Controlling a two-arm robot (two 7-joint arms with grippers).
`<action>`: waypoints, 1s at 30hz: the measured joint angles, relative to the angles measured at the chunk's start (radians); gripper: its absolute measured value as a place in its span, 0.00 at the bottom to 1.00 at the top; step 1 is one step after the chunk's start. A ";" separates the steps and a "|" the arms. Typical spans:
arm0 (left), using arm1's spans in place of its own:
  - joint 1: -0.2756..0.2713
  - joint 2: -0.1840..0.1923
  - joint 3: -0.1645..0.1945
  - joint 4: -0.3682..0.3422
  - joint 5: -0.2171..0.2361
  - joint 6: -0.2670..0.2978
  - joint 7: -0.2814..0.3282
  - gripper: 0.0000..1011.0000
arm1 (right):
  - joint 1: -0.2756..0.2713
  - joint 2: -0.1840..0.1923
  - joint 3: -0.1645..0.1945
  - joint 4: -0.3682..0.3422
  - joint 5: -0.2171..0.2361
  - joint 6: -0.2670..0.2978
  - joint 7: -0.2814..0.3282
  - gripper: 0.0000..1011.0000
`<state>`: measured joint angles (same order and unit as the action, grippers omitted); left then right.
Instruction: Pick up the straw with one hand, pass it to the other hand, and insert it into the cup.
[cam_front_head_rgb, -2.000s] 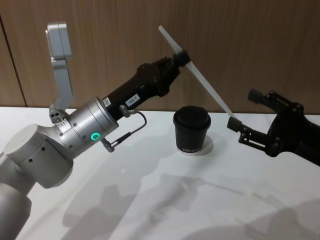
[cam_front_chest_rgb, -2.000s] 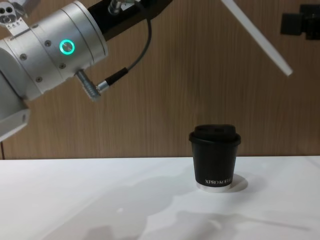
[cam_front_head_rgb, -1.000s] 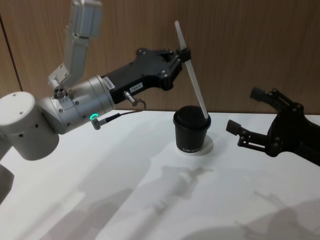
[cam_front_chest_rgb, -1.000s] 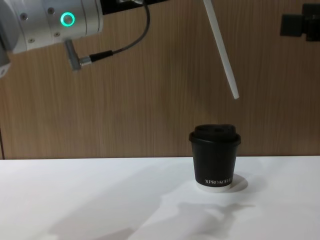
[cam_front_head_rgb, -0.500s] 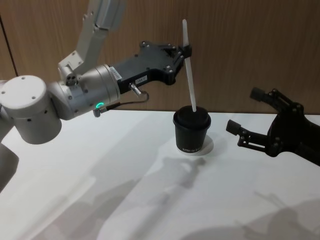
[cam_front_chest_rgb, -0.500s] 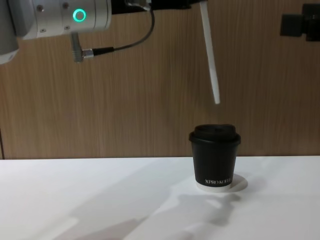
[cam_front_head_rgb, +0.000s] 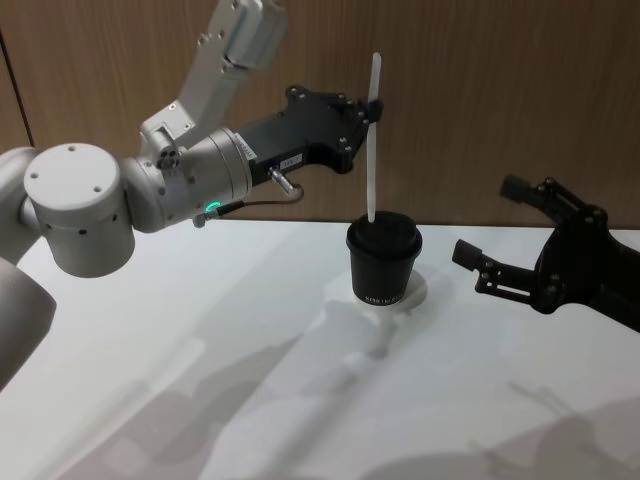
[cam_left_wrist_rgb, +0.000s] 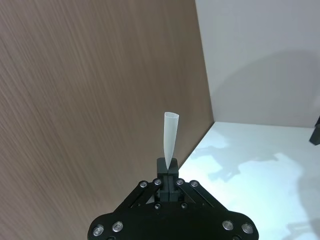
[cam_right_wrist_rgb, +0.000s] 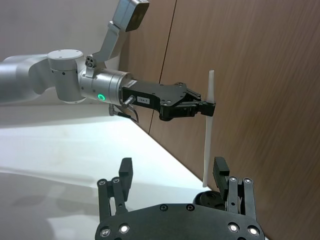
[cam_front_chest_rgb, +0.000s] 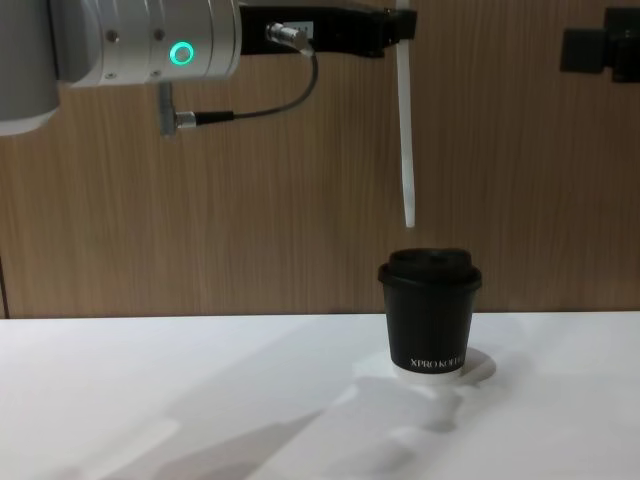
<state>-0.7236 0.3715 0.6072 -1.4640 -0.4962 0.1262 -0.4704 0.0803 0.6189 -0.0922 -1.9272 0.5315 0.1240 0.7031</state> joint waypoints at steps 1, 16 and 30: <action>-0.002 -0.001 0.002 0.003 0.004 0.000 0.000 0.00 | 0.000 0.000 0.000 0.000 0.000 0.000 0.000 0.99; -0.036 -0.027 0.020 0.064 0.054 -0.021 -0.010 0.00 | 0.000 0.000 0.000 0.000 0.000 0.000 0.000 0.99; -0.057 -0.047 0.028 0.112 0.076 -0.030 -0.037 0.00 | 0.000 0.000 0.000 0.000 0.000 0.000 0.000 0.99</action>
<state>-0.7804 0.3240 0.6351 -1.3524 -0.4205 0.0966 -0.5076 0.0803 0.6189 -0.0922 -1.9272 0.5315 0.1240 0.7031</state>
